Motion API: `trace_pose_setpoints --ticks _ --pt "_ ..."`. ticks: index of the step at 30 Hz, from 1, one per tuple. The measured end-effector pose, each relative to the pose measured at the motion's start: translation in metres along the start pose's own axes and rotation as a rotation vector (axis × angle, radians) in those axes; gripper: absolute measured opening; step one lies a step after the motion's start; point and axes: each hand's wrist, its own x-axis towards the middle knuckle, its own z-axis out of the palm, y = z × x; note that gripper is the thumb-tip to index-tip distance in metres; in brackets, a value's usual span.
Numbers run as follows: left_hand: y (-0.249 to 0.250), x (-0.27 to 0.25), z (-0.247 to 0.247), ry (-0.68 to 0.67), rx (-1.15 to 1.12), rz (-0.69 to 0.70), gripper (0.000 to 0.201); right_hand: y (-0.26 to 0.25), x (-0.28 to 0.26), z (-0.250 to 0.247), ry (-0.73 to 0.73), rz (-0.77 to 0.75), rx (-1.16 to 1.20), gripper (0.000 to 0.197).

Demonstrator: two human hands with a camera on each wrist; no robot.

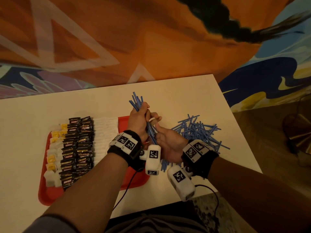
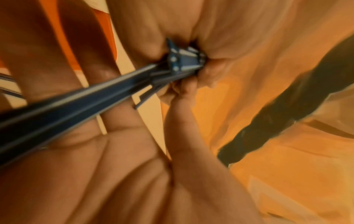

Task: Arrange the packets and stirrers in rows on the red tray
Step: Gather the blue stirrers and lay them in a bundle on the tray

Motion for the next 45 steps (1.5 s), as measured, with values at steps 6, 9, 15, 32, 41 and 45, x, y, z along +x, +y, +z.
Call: trace_pose_setpoints --ticks 6,9,15,32,41,45 --pt "0.011 0.000 -0.009 0.042 -0.007 0.026 0.025 0.005 0.010 0.005 -0.045 0.168 -0.216 0.059" --pt "0.015 0.005 -0.018 0.069 -0.044 0.049 0.029 0.005 0.007 0.007 -0.023 0.162 -0.148 0.050" --pt "0.018 0.007 -0.023 0.040 -0.204 -0.008 0.045 -0.003 0.009 0.016 0.067 0.020 0.003 0.038" --pt "0.017 -0.020 -0.007 -0.048 0.448 0.029 0.042 -0.043 -0.015 0.027 0.230 -0.244 -0.381 0.062" --pt "0.061 -0.030 -0.006 -0.450 1.445 0.284 0.040 -0.087 -0.046 0.060 0.425 -0.673 -1.154 0.057" --pt "0.088 -0.031 -0.002 -0.487 1.710 0.355 0.027 -0.081 -0.059 0.073 0.331 -0.580 -1.366 0.047"
